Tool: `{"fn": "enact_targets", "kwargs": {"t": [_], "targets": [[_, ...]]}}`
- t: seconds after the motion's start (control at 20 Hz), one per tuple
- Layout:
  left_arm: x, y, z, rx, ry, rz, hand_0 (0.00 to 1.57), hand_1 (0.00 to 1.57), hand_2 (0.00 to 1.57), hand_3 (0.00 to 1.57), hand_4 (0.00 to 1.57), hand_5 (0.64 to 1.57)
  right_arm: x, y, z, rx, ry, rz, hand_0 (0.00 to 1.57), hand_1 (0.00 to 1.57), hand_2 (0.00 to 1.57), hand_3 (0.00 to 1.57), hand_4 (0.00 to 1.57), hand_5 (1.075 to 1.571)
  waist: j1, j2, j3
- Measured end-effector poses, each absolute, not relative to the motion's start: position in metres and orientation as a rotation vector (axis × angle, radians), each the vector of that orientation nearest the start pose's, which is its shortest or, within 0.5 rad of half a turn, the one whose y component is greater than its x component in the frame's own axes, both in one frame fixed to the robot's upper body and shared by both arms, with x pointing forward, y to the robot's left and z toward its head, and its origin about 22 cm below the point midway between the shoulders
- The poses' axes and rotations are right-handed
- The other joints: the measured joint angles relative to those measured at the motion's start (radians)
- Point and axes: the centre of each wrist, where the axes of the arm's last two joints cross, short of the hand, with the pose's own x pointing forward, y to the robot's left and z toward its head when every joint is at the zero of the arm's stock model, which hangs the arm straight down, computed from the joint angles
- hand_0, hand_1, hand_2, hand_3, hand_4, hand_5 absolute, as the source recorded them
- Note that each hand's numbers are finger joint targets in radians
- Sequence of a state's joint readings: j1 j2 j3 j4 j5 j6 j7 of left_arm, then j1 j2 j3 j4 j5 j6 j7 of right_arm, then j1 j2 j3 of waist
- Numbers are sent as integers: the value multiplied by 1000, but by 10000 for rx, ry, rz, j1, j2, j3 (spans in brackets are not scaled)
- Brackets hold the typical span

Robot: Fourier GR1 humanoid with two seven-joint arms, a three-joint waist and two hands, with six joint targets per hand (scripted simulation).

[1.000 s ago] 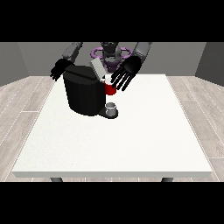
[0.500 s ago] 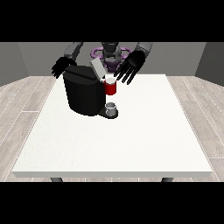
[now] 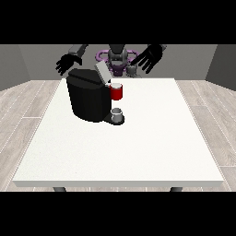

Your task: Insert the coffee pod into the coffee machine and close the lid

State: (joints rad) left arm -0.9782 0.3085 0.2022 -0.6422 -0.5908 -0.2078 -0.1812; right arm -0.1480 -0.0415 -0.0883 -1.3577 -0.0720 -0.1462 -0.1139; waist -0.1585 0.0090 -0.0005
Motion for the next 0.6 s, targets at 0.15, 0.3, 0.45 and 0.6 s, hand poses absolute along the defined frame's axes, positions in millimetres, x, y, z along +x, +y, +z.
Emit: {"fn": "enact_targets", "kwargs": {"t": [0.15,0.3,0.45,0.6], "targets": [[440,253,100,2518,-16097,-6637,0,0,0,0,0,1571,273,-255,-14,-1504,-15932,-1302,0,0,0,0,390,1571,452,-613,-5],[425,253,59,1467,-15739,-5557,0,0,0,0,0,1571,268,-258,-12,-1329,-15671,-875,0,0,0,0,289,1571,792,-1367,-7],[413,258,35,880,-15609,-4708,0,0,0,0,142,1571,272,-258,2,-1077,-15840,-466,0,0,0,0,0,1571,1071,-1780,-4],[397,251,6,162,-15305,-3864,0,0,0,0,90,1571,276,-270,15,-1061,-16008,-114,0,0,0,0,0,1571,1470,-2104,-1]]}}
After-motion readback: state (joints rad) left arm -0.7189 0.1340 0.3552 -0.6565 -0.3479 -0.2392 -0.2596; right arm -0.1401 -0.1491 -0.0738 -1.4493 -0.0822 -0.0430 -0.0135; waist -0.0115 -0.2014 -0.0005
